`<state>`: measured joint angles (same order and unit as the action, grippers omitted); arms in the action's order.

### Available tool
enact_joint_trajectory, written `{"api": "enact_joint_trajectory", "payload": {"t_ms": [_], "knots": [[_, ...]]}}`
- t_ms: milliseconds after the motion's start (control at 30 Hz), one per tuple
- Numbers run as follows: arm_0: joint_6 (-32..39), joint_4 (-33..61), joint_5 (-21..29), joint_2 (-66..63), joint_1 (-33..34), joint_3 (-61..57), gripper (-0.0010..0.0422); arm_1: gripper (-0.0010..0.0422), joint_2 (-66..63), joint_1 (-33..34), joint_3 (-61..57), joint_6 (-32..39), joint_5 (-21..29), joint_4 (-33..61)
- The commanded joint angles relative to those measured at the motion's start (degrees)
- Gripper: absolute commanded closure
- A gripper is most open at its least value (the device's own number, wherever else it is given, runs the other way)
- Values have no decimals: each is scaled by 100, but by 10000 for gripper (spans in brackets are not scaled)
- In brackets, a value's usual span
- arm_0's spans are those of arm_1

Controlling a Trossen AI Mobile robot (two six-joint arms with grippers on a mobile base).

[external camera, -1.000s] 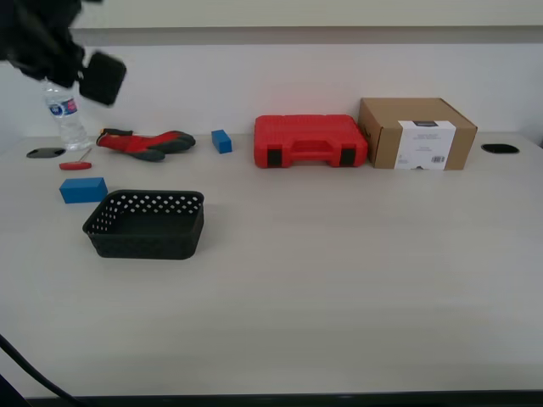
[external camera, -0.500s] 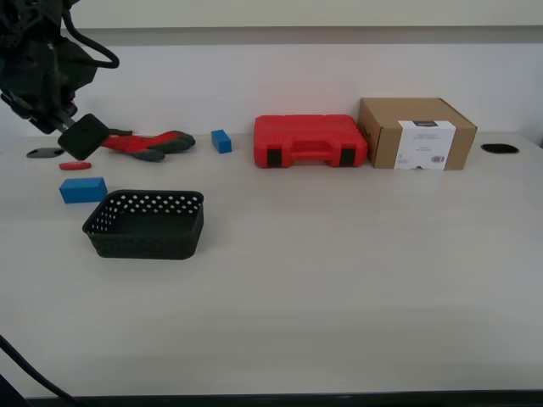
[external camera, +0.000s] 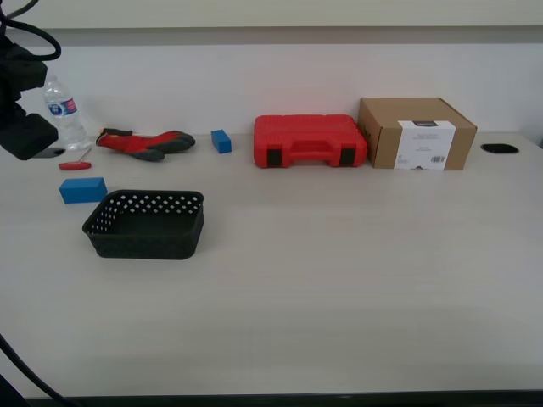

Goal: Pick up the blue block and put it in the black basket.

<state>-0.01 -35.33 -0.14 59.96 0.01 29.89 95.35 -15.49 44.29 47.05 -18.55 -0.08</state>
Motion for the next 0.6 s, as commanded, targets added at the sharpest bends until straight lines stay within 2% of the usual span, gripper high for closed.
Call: {"api": "enact_joint_trajectory", "payload": {"t_ms": [33,100,200,267,333,400,500,600], "knots": [[0,-15,0,2,-2,7,413,412,105,-31,4,957,144,28],[0,-17,0,2,-2,7,413,412,306,-131,50,1390,116,68],[0,-17,0,2,-2,7,413,406,925,-302,396,1412,129,129],[0,-15,-2,2,0,7,413,386,1403,-326,831,1429,72,332],[0,-15,-2,2,0,7,413,345,2020,-323,1598,1410,-9,1010],[0,-13,0,2,0,7,413,282,2632,-319,2446,1228,-131,1749],[0,-15,0,2,-2,7,413,162,3292,-321,3506,1104,452,2935],[0,-20,-2,2,0,7,413,93,3565,-343,3921,1038,752,2610]]}}
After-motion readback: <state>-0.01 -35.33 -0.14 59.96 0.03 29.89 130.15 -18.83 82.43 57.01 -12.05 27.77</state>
